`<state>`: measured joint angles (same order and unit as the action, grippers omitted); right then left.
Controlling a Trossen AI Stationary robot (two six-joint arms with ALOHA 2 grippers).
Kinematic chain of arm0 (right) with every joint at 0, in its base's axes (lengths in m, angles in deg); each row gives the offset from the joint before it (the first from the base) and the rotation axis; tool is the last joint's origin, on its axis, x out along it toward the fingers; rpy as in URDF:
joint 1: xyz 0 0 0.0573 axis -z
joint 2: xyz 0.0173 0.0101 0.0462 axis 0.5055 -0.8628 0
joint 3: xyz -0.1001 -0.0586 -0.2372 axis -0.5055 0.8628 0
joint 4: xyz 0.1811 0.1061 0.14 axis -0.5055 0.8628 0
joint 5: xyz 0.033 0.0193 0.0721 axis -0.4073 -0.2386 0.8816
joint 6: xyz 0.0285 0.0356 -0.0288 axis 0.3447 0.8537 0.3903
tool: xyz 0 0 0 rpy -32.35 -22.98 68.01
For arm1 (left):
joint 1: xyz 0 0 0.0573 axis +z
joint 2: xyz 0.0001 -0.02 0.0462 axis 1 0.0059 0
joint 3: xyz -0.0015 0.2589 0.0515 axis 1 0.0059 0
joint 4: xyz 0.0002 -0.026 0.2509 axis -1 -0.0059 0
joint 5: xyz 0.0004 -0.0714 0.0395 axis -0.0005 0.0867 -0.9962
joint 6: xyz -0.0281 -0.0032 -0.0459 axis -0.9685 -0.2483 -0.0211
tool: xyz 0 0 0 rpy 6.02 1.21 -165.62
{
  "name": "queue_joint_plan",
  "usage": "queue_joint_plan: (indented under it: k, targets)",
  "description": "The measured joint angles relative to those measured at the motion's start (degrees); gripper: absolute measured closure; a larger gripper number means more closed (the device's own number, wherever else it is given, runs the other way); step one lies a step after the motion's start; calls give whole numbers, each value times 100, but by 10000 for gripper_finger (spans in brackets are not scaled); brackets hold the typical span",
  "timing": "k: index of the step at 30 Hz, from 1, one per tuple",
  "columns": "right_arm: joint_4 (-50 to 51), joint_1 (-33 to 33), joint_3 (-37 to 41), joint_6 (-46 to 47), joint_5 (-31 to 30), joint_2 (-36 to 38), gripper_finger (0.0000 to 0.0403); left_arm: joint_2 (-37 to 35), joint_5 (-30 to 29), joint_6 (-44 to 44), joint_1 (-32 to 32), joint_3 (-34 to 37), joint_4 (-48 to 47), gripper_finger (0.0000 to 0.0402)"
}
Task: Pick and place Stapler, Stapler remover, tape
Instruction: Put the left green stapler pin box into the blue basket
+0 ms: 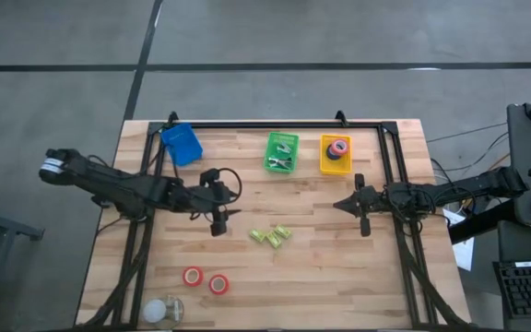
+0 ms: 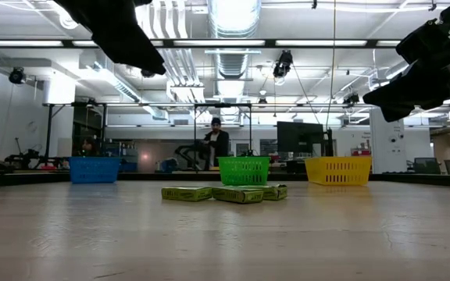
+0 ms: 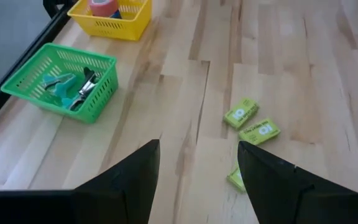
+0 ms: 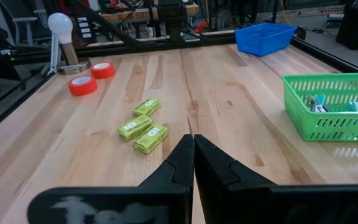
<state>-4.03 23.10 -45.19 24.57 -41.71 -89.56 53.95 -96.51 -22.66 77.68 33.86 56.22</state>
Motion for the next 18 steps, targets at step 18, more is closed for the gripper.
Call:
queue_joint_plan:
  k: [18]
  targets:
    - [0, 1, 0, 0, 1, -1, 394, -22, 407, -463, -213, 162, 111, 181]
